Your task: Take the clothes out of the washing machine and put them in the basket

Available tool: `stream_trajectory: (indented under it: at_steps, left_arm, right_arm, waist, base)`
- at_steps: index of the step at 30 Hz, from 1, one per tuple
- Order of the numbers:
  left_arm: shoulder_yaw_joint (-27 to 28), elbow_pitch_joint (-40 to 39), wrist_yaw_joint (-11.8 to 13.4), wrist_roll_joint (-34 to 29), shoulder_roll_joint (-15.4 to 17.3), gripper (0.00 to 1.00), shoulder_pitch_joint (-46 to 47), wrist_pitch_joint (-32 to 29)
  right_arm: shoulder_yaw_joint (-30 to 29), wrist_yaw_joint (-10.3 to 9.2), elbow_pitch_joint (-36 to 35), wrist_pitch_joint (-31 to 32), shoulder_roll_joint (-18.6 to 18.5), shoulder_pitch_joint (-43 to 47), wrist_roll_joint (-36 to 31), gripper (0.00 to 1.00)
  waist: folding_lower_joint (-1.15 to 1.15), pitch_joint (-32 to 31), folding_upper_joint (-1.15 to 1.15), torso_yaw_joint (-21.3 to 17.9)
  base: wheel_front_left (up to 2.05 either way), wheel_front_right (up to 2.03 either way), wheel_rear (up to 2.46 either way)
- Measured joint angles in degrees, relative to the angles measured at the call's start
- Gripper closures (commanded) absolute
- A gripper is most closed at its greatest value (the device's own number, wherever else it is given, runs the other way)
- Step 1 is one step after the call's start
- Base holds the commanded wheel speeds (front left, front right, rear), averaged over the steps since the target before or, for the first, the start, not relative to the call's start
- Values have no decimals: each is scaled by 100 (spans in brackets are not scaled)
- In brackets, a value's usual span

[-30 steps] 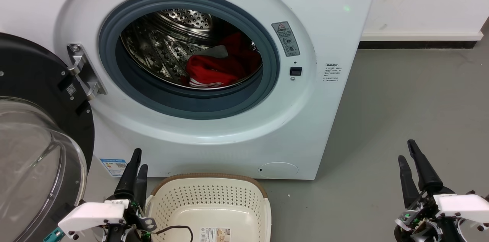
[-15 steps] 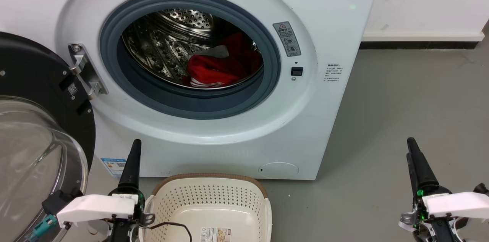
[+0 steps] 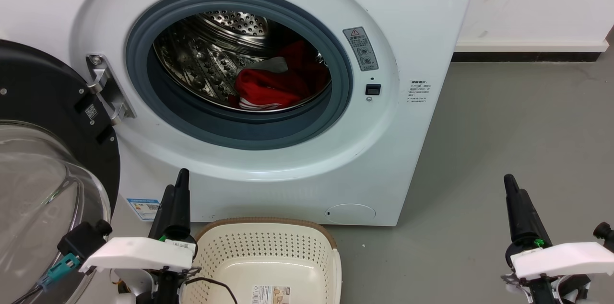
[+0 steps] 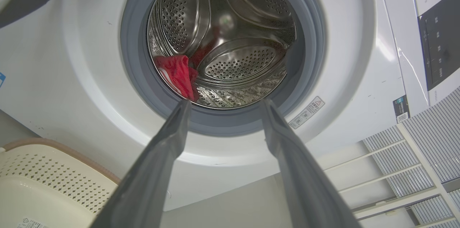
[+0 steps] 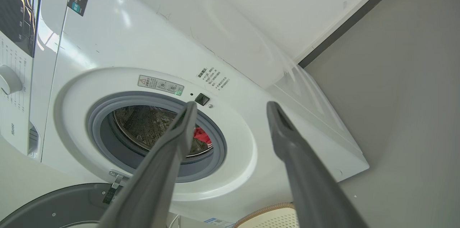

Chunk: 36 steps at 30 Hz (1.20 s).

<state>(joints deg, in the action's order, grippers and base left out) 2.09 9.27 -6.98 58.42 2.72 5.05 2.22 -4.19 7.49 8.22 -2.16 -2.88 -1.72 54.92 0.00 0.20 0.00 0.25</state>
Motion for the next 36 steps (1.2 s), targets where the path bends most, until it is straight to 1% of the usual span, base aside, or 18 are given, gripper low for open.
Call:
stream_trajectory:
  at_steps: [11, 20, 36]
  left_arm:
    - [-68, -89, 26, -1009, 1, 0, 26, 205]
    - [-131, -99, 43, -1699, 1, 0, 27, 367]
    - [-242, 13, 46, -2970, 46, 0, 80, 614]
  right_arm:
    - [90, 0, -84, -214, 2, 86, -1047, 0]
    - [131, 0, -104, -381, 2, 113, -1764, 0]
    - [67, 0, -221, -464, 2, 222, -2916, 0]
  waist:
    - [0, 9, 0, 5]
    - [0, 20, 0, 24]
    - [0, 14, 0, 7]
  base:
    - [0, 0, 0]
    - [0, 0, 0]
    - [0, 0, 0]
